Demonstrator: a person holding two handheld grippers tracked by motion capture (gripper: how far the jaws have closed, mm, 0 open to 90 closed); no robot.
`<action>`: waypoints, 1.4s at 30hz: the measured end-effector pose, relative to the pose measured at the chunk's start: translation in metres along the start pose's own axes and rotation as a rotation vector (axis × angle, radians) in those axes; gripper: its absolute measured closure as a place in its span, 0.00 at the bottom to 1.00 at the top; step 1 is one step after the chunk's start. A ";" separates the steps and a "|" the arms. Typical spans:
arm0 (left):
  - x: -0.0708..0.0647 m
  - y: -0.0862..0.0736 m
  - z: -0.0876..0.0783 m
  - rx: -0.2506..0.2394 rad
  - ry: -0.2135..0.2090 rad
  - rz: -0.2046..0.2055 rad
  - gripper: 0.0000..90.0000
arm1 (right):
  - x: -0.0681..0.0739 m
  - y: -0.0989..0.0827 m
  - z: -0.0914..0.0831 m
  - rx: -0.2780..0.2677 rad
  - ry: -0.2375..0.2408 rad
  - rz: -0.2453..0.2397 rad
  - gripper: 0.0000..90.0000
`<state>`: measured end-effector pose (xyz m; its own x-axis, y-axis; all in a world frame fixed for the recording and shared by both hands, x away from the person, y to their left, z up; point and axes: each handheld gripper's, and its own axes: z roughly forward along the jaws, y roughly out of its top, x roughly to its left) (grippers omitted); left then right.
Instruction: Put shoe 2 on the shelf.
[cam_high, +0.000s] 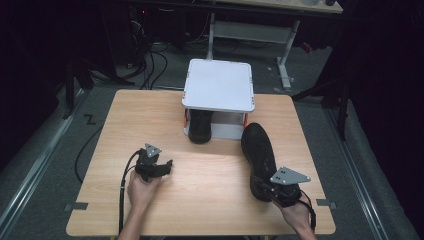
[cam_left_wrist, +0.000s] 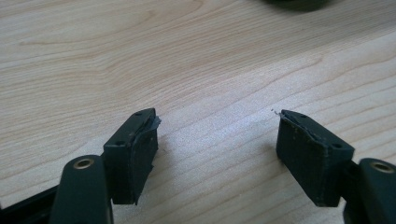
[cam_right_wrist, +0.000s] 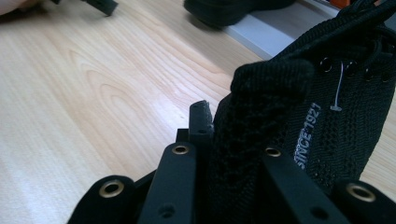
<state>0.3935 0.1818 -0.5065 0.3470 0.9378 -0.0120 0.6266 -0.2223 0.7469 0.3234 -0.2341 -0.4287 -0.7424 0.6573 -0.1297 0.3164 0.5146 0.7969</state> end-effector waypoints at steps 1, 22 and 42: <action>0.000 0.000 0.000 0.000 0.000 0.000 0.33 | 0.002 0.001 0.001 0.003 0.006 -0.001 0.93; 0.000 0.000 0.000 -0.001 0.000 -0.003 0.34 | 0.001 0.038 0.032 -0.021 0.089 -0.032 0.93; -0.001 0.000 0.000 0.003 -0.009 0.012 0.32 | -0.022 0.068 0.085 0.018 0.080 0.017 0.93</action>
<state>0.3933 0.1806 -0.5065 0.3608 0.9326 -0.0090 0.6242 -0.2343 0.7453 0.4118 -0.1667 -0.4220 -0.7813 0.6204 -0.0680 0.3395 0.5140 0.7878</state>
